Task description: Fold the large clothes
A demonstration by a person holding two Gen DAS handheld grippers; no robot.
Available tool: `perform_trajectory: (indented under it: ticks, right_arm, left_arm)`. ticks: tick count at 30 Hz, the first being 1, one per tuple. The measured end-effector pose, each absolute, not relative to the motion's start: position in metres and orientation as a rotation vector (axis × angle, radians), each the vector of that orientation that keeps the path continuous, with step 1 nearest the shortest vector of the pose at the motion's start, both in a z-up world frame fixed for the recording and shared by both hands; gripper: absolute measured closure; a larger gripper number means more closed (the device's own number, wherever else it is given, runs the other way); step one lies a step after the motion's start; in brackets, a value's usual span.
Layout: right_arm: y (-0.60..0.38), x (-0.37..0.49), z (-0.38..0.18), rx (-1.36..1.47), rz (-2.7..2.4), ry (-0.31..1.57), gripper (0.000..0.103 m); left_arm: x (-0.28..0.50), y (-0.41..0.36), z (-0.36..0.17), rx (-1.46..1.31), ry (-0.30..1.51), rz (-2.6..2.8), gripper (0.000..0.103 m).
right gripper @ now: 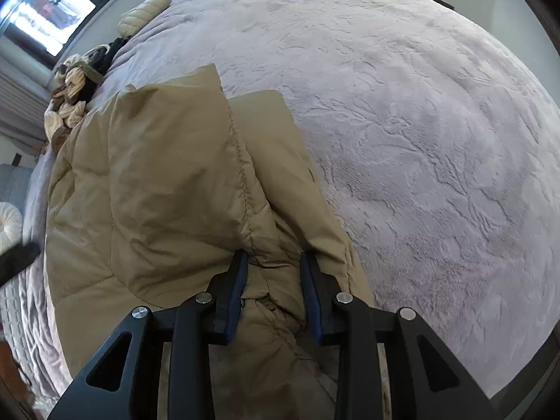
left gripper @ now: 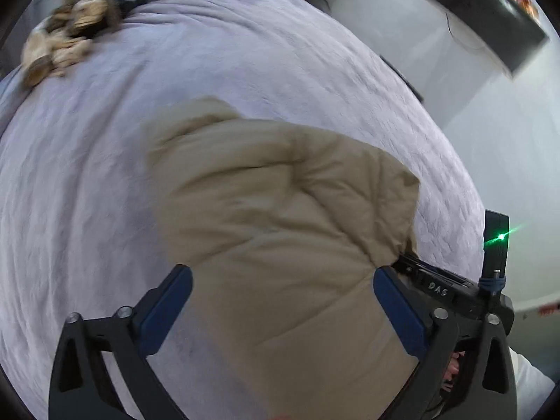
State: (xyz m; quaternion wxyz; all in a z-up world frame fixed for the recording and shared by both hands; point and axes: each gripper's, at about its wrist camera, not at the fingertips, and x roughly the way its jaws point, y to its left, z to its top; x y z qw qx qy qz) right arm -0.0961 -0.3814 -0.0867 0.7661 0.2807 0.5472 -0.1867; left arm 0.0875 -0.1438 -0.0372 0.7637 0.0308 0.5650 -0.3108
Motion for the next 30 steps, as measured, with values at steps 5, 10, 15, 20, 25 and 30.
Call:
perform_trajectory:
  ticks: [5,10,15,20,25,30]
  right_arm:
    - [-0.372,-0.098,-0.081,0.597,-0.448,1.193,0.065]
    - [-0.366,-0.098,-0.077,0.575,-0.49,1.205,0.062]
    - [-0.364,-0.098,-0.072,0.562,-0.463,1.236,0.058]
    - [-0.376,-0.096,-0.059,0.578,-0.388,1.284,0.047]
    - [-0.393,-0.092,-0.038,0.547,-0.327,1.291,0.022]
    - [-0.402,-0.08,-0.035,0.535,-0.196,1.326,0.022]
  left_arm:
    - [0.087,-0.099,-0.058,-0.033,1.306,-0.662,0.0]
    - [0.087,-0.073,-0.087,-0.098,1.384,-0.637,0.0]
    - [0.088,-0.064,-0.114,-0.169,1.429,-0.613,0.0]
    - [0.093,-0.058,-0.139,-0.397,1.511,-0.662,0.0]
    - [0.092,-0.07,-0.146,-0.436,1.51,-0.677,0.0]
    - [0.089,-0.085,-0.154,-0.454,1.529,-0.674,0.0]
